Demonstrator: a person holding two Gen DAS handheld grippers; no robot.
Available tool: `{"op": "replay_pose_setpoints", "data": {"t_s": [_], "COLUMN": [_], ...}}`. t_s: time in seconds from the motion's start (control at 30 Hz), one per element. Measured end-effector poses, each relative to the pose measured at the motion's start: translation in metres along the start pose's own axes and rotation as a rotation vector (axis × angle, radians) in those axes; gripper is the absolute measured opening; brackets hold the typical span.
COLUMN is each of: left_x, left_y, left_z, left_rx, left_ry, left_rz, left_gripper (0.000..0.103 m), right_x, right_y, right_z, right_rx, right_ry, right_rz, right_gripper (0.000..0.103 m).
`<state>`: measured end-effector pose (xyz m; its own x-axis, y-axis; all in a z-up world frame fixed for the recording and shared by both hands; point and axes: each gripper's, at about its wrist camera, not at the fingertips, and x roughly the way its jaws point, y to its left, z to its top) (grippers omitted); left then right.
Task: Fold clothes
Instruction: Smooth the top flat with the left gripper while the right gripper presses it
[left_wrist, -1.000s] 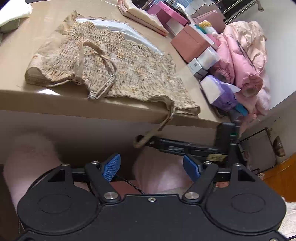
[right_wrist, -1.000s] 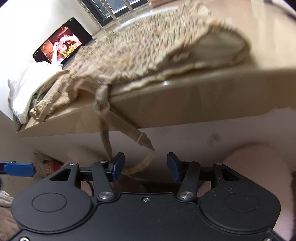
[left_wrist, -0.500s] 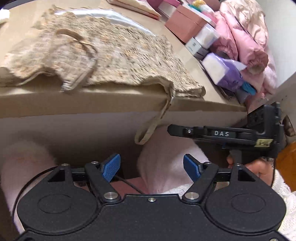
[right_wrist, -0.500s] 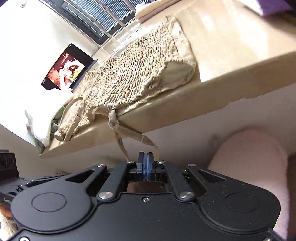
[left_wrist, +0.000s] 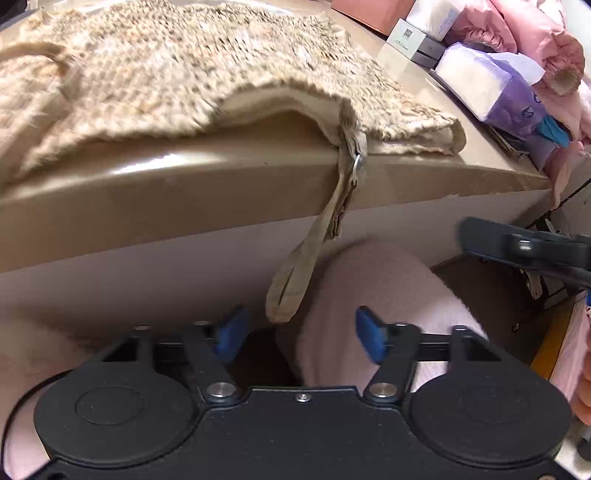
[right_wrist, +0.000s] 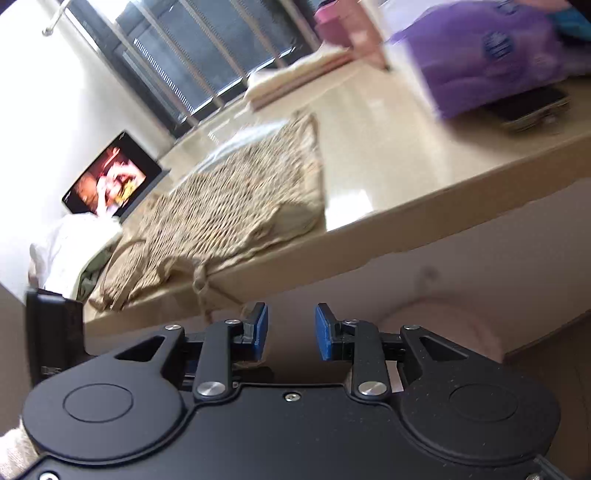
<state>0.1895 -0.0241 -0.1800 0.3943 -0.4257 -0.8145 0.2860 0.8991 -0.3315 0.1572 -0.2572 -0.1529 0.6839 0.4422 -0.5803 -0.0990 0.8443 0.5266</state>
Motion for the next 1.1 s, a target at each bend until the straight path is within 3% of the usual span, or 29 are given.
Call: {"op": "replay_pose_setpoints", "data": {"t_s": [0.03, 0.13, 0.2, 0.33, 0.47, 0.57, 0.63, 0.77, 0.83, 0.93, 1.0, 1.03, 1.1], "left_x": [0.002, 0.003, -0.002, -0.02, -0.047, -0.06, -0.064, -0.068, -0.067, -0.066, -0.066, -0.066, -0.065], "left_y": [0.0, -0.001, -0.002, -0.001, 0.01, 0.016, 0.014, 0.008, 0.005, 0.004, 0.008, 0.014, 0.024], "left_z": [0.0, -0.002, -0.003, -0.003, 0.008, 0.024, 0.035, 0.053, 0.056, 0.054, 0.053, 0.052, 0.049], "left_rx": [0.0, 0.013, 0.027, -0.018, -0.176, -0.283, -0.315, -0.343, -0.355, -0.379, -0.405, -0.424, -0.475], "left_ry": [-0.004, -0.02, -0.031, -0.032, -0.051, -0.075, -0.088, -0.101, -0.101, -0.101, -0.103, -0.108, -0.119], "left_rz": [-0.009, -0.022, -0.03, -0.133, -0.315, -0.423, -0.458, -0.493, -0.51, -0.535, -0.566, -0.589, -0.627], "left_gripper": [0.031, 0.009, 0.003, 0.002, 0.002, 0.002, 0.002, 0.002, 0.003, 0.003, 0.003, 0.003, 0.003], "right_x": [-0.003, -0.011, -0.012, -0.013, -0.022, -0.033, -0.038, -0.033, -0.024, -0.017, -0.012, -0.009, -0.006], "right_y": [-0.003, -0.012, -0.016, -0.014, 0.005, 0.027, 0.044, 0.073, 0.081, 0.084, 0.084, 0.084, 0.087], "right_z": [0.0, -0.001, -0.001, -0.003, -0.009, -0.014, -0.018, -0.024, -0.022, -0.013, -0.007, -0.005, 0.001], "right_rx": [0.004, 0.012, 0.018, -0.048, -0.237, -0.38, -0.486, -0.636, -0.653, -0.616, -0.592, -0.58, -0.564], "right_ry": [-0.006, -0.013, -0.013, 0.031, 0.048, 0.022, -0.015, -0.099, -0.134, -0.19, -0.194, -0.194, -0.19], "right_rz": [-0.004, -0.014, -0.019, -0.013, -0.013, 0.014, 0.02, -0.046, -0.131, -0.193, -0.194, -0.191, -0.187], "right_gripper": [0.03, 0.03, 0.03, 0.03, 0.032, 0.041, 0.054, 0.055, 0.054, 0.054, 0.049, 0.03, 0.007]}}
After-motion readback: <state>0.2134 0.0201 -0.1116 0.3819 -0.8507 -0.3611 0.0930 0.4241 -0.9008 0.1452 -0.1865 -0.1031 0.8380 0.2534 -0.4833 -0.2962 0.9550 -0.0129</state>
